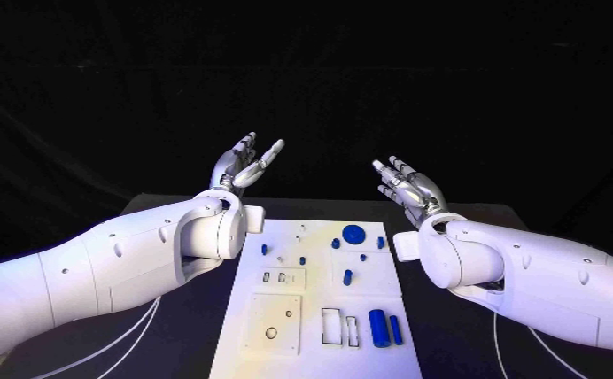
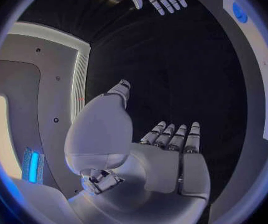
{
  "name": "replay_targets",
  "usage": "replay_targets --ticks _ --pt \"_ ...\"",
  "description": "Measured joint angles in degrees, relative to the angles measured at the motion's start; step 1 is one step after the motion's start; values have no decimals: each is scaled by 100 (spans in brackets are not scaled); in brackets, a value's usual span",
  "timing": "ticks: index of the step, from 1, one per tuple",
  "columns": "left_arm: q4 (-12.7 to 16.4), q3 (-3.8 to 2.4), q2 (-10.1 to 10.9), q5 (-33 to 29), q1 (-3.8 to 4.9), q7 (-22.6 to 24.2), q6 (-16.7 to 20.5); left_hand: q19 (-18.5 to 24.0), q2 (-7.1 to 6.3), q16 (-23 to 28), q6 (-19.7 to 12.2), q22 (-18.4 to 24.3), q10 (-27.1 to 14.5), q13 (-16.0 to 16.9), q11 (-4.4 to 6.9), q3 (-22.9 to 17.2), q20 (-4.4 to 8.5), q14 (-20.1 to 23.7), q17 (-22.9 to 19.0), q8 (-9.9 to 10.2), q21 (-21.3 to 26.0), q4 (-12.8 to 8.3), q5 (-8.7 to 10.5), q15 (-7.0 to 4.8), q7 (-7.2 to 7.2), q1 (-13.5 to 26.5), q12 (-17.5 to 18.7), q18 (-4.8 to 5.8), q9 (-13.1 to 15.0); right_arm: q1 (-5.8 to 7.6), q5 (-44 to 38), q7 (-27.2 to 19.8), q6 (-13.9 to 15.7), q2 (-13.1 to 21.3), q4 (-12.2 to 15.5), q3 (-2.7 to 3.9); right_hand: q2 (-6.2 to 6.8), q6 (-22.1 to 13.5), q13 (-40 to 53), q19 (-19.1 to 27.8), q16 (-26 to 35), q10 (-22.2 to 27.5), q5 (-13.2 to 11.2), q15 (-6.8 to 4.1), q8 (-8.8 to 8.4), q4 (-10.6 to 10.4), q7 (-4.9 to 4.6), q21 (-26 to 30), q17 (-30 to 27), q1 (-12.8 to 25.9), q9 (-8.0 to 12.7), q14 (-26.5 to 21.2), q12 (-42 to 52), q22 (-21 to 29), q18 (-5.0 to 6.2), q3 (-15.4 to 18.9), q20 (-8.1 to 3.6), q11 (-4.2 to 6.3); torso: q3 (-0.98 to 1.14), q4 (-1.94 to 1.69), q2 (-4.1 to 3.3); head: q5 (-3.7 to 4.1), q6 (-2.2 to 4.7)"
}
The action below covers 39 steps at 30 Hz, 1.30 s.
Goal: Assemble the parts on the task board
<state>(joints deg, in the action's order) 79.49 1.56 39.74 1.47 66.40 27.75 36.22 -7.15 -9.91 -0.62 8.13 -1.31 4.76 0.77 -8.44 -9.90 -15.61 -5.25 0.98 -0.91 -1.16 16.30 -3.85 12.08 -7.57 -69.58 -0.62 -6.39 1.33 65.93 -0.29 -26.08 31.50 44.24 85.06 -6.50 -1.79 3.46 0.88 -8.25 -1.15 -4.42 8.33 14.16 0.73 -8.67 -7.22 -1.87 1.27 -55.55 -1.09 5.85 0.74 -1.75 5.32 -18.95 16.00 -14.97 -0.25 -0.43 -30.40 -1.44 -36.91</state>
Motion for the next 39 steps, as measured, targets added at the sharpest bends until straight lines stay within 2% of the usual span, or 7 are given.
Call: replay_targets --ticks 8,11,14,17,24,33,39 --pt "-10 5 -1 64 -2 -31 -177 -263 185 -160 527 -83 504 79 -310 -241 -116 -470 111 -168 -159 75 -15 168 -28 -411 -114 -2 104 202 -115 215 -973 -20 -180 -211 46 487 73 -379 -197 -677 0 46 198 469 -27 -217 138 -745 -141 704 128 -99 -1 -193 57 -51 -1 -2 2 -1 -1" --pt "-11 5 -1 77 -2 -37 -212 -701 313 -400 1131 -180 1218 141 -460 -377 -117 -1241 264 -360 -374 66 4 309 -71 -538 -233 -2 223 233 -152 282 -1235 -23 -209 -239 90 901 123 -714 -376 -1254 -37 30 359 707 -56 -379 247 -1018 -252 1310 232 -176 0 -288 62 -47 -1 -2 2 -1 -1" --pt "260 4 301 78 3 -38 -320 -2304 444 -948 2049 -506 2550 237 -591 -525 -111 -2843 581 -676 -1074 46 18 133 -138 -669 -470 -2 414 340 -695 257 -1174 25 -367 -260 142 1437 176 -1272 -596 -2057 -37 -25 555 944 -95 -633 377 -1244 -386 2094 358 -292 75 -391 62 -15 2 -7 -34 44 -24" --pt "268 3 450 71 5 -31 -383 -3041 494 -1286 2885 -614 3745 301 -533 -637 -99 -3696 751 -977 -1410 28 18 -17 -224 -772 -676 -220 591 428 -1315 198 -998 93 -452 -229 185 1962 215 -1846 -779 -2821 -37 -97 738 1122 -137 -893 479 -1387 -503 2780 461 -399 132 -501 58 26 5 -10 -90 83 -34" --pt "446 5 544 65 8 -18 -601 -3885 449 -1594 3855 -643 4791 306 -311 -848 -9 -4535 957 -1364 -1757 21 18 -277 -411 -885 -752 -343 792 523 -2500 188 -761 110 -467 -243 321 3267 256 -2820 -1060 -4202 -37 -295 1121 1439 -270 -1344 608 -1524 -741 3983 532 -549 314 -787 37 171 9 -21 -210 135 -12" --pt "764 -17 910 40 47 0 -1079 -4223 396 -1658 4073 -596 5189 305 -191 -933 129 -4873 1121 -1421 -1816 -3 38 -400 -491 -938 -753 -342 819 725 -4026 395 -694 163 -469 -224 493 4161 262 -3500 -1197 -5082 -37 -499 1255 1635 -420 -1688 660 -1568 -818 4878 444 -644 399 -1098 -68 330 4 -67 -408 193 18" --pt "1230 -34 1252 23 66 -6 -1245 -4232 359 -1658 4073 -574 5230 305 -189 -933 138 -4893 1140 -1421 -1815 -3 38 -420 -491 -975 -692 -341 819 868 -5245 987 -1000 87 -504 -216 688 4409 281 -3881 -1285 -5321 -69 -621 1255 1678 -491 -1961 738 -1557 -825 5280 362 -754 401 -1097 -175 438 -12 -97 -567 227 22"
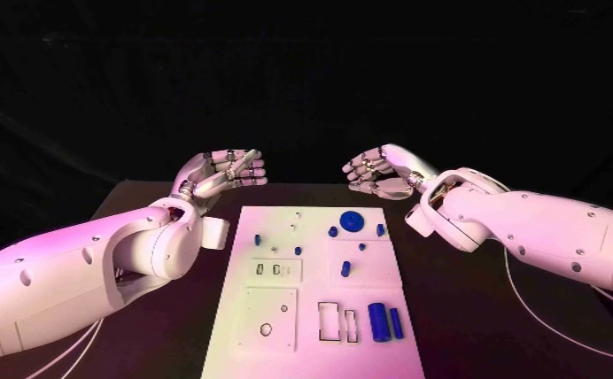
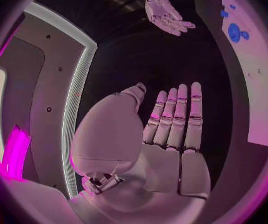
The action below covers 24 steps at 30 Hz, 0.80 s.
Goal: Assemble the parts on the task board
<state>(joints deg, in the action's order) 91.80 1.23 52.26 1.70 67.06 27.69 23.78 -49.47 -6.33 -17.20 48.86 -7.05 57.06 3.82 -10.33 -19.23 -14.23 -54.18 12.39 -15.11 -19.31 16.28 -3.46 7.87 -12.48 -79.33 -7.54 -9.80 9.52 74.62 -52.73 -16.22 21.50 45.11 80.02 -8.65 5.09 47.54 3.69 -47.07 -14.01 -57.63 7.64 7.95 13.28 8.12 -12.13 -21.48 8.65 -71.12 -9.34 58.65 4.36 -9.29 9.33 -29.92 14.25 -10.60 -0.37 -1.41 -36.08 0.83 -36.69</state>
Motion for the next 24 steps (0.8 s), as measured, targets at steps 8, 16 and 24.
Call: replay_targets --ticks 8,16,24 --pt "401 -15 218 -11 14 -21 -100 0 -32 23 0 25 0 0 0 0 0 0 9 0 0 0 0 0 0 32 41 1 0 54 -1727 968 -383 -31 128 3 385 725 117 -1091 -1139 -852 80 -528 111 49 140 -1201 1016 100 -93 1485 -20 -665 0 306 -530 362 -43 -81 -191 91 30" --pt "503 -30 225 -16 152 -48 -143 1 -32 23 0 38 -1 -1 0 0 -1 24 16 0 22 0 0 24 0 32 69 1 -1 61 -2933 1614 -573 -160 165 5 466 789 268 -1464 -2591 -960 66 -690 59 -56 204 -2148 2036 181 -180 2014 -37 -1333 0 248 -728 470 -84 -121 -347 126 52" --pt "553 -30 208 -20 218 -75 -161 1 -32 23 0 38 -14 -1 -14 0 -1 24 17 0 22 0 0 24 0 32 72 2 -2 27 -3491 1866 -621 -285 134 4 541 789 428 -2212 -4381 -760 66 -692 -16 -174 205 -4087 3478 182 -303 2317 -36 -3712 -93 194 -733 438 -119 -147 -449 135 61"
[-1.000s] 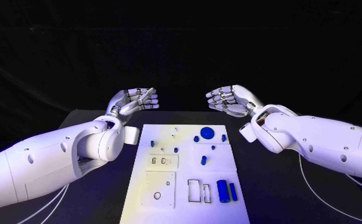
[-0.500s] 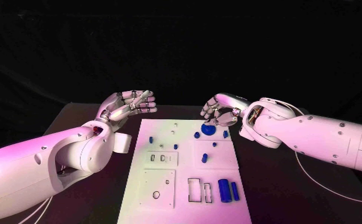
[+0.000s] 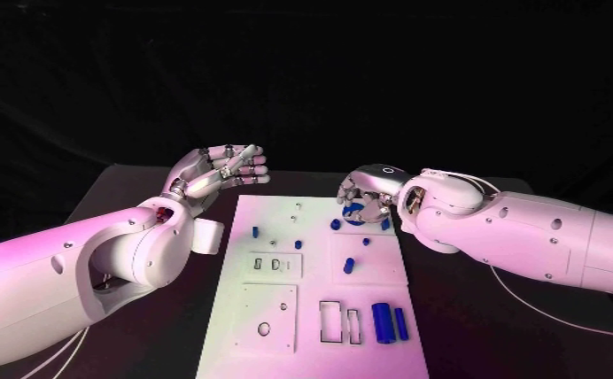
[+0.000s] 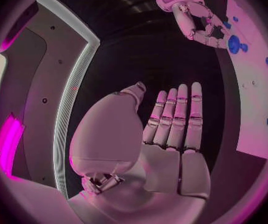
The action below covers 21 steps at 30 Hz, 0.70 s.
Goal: Assemble the parts on the task board
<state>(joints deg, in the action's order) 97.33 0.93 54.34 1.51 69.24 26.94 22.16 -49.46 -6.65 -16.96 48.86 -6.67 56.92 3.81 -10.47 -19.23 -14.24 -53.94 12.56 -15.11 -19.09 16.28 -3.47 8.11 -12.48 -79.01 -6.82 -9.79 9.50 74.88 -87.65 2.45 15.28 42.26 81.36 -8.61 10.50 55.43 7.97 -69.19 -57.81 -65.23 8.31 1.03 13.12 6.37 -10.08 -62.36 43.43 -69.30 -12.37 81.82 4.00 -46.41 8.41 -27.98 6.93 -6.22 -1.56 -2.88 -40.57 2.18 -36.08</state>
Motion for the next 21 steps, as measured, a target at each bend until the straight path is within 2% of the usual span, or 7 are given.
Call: replay_targets --ticks 1,2,12,14,15,21 --pt "7 0 0 0 4 -3 -2 0 0 0 0 0 -9 0 -9 0 0 0 0 0 0 0 0 0 0 0 0 0 0 -4 -44 20 0 -17 -9 -1 0 0 11 -53 -135 9 0 16 -7 -20 0 -119 131 0 -9 15 0 -160 -14 -5 4 9 -3 -5 -10 5 3" --pt "17 0 0 -1 9 -8 -5 0 0 0 0 0 -9 0 -9 0 0 0 0 0 0 0 0 0 0 0 0 0 0 -10 -97 44 0 -41 -22 -2 0 0 19 -91 -241 9 0 19 -7 -31 0 -213 234 0 -17 17 0 -289 -88 0 5 9 -7 -13 -22 12 4" --pt "76 1 13 -3 39 -36 -23 0 0 22 0 6 -9 -1 -9 0 0 0 4 0 0 0 0 0 0 0 0 1 -1 -94 -343 128 -13 -171 -104 -8 23 -21 66 -229 -746 49 24 29 -7 -63 21 -615 738 -23 -59 110 0 -849 -88 -32 15 11 -36 -71 -92 29 -11" --pt "76 1 16 -3 46 -41 -26 0 -17 22 0 6 -9 -1 -9 0 0 0 4 0 0 0 0 0 0 17 21 0 -5 -112 -373 132 -19 -186 -123 -9 23 -22 73 -247 -817 49 24 29 -7 -63 21 -678 809 -23 -65 109 0 -939 -93 -32 18 11 -41 -75 -101 29 -12" --pt "76 1 17 -3 48 -43 -27 0 -17 22 0 6 -9 -1 -9 0 0 0 4 0 0 0 0 0 0 17 21 1 -6 -117 -385 133 -21 -192 -130 -10 23 -22 73 -265 -837 49 24 29 -7 -63 21 -698 832 -23 -68 109 0 -973 -152 -32 36 11 -43 -77 -106 29 -14" --pt "75 0 15 -5 57 -50 -31 0 -23 22 0 13 -9 -1 -9 0 0 0 10 30 0 0 0 0 0 23 21 1 -6 -137 -440 134 -31 -233 -165 -11 23 -21 85 -306 -932 80 54 30 -7 -78 21 -785 920 -23 -82 151 0 -1101 -157 -48 35 -21 -56 -91 -130 21 -27"
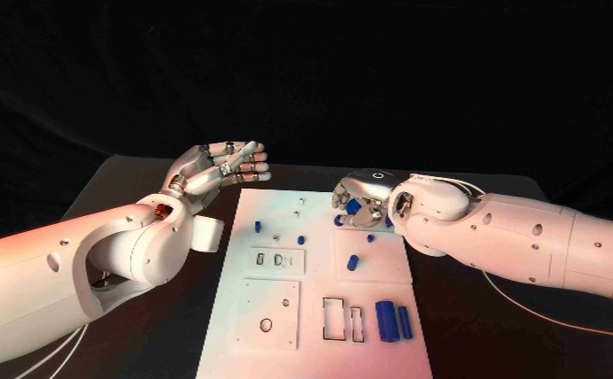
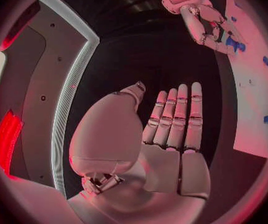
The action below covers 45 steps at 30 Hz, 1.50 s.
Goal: Assemble the parts on the task board
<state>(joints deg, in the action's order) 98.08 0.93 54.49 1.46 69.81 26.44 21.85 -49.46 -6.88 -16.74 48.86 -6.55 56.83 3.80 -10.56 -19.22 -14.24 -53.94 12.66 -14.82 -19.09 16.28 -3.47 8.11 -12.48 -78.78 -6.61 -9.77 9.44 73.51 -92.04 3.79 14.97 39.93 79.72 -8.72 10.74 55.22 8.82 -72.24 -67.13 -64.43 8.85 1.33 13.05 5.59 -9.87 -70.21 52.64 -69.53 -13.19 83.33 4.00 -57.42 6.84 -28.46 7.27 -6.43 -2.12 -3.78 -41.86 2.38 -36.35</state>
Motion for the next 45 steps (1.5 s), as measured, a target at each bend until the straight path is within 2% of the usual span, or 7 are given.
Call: replay_targets --ticks 13,16,21,28,30,36,45 --pt "-3 -1 11 -2 14 -2 0 0 0 0 0 0 0 0 0 0 0 0 -1 0 22 0 -2 0 0 0 0 0 0 -38 -37 1 -63 -53 -89 -5 0 22 26 -134 -271 -1 1 18 0 -61 -21 -254 298 0 -44 22 0 -397 -18 -97 -9 0 -4 -10 -58 -5 -8" --pt "-3 -1 12 -2 18 -4 0 0 0 0 0 -1 0 0 0 0 0 0 -1 0 22 0 -2 0 0 0 0 1 0 -53 -38 0 -89 -64 -90 -7 -19 69 34 -218 -401 -24 35 -1 0 -83 -14 -396 414 -19 -72 40 0 -575 -112 -154 8 24 -5 -10 -67 -5 -23" --pt "-9 -1 11 -3 24 -8 0 0 0 0 0 -1 0 0 0 0 0 0 -1 0 22 0 -2 0 0 0 0 1 0 -65 -38 -10 -122 -71 -100 -8 -23 88 42 -267 -476 -76 36 -1 1 -116 4 -490 491 -23 -95 40 0 -728 -113 -200 1 33 -7 -14 -76 -5 -31" --pt "-13 -1 11 -3 25 -16 -3 0 0 0 0 -1 0 -1 0 0 0 0 -2 0 22 0 -3 0 0 0 0 1 0 -68 -27 -14 -134 -75 -103 -4 -202 285 60 -421 -636 -332 -80 -46 149 -108 98 -714 609 -179 -206 57 -15 -1051 -112 -550 -58 105 -11 -15 -88 -10 -23" --pt "-14 -1 11 -3 27 -18 -4 0 0 0 0 8 0 -1 0 0 0 0 8 0 22 0 -3 0 0 0 26 1 0 -68 -22 -13 -127 -76 -99 -1 -271 375 62 -526 -722 -439 -136 -111 226 -65 125 -837 697 -220 -269 65 7 -1245 -203 -700 -93 99 -11 -15 -93 -10 -27" --pt "-16 -1 16 -3 27 -31 -18 -13 0 0 0 7 0 -1 0 0 -13 -12 26 0 22 0 -3 12 0 0 48 1 -6 -78 -20 46 21 -70 -81 -5 -283 426 61 -594 -766 -504 -269 -124 372 160 159 -955 719 -233 -470 60 63 -1449 -203 -972 -143 33 -14 -15 -105 -16 -42" --pt "-31 -1 18 -4 29 -66 -55 -31 0 0 0 7 0 -1 0 0 -31 -20 33 0 21 0 -3 20 0 0 48 1 -6 -72 -25 146 469 -6 170 9 -283 427 59 -636 -787 -505 -291 -124 402 182 161 -1018 732 -233 -538 60 62 -1572 -203 -993 -143 32 -18 -16 -108 -24 16"
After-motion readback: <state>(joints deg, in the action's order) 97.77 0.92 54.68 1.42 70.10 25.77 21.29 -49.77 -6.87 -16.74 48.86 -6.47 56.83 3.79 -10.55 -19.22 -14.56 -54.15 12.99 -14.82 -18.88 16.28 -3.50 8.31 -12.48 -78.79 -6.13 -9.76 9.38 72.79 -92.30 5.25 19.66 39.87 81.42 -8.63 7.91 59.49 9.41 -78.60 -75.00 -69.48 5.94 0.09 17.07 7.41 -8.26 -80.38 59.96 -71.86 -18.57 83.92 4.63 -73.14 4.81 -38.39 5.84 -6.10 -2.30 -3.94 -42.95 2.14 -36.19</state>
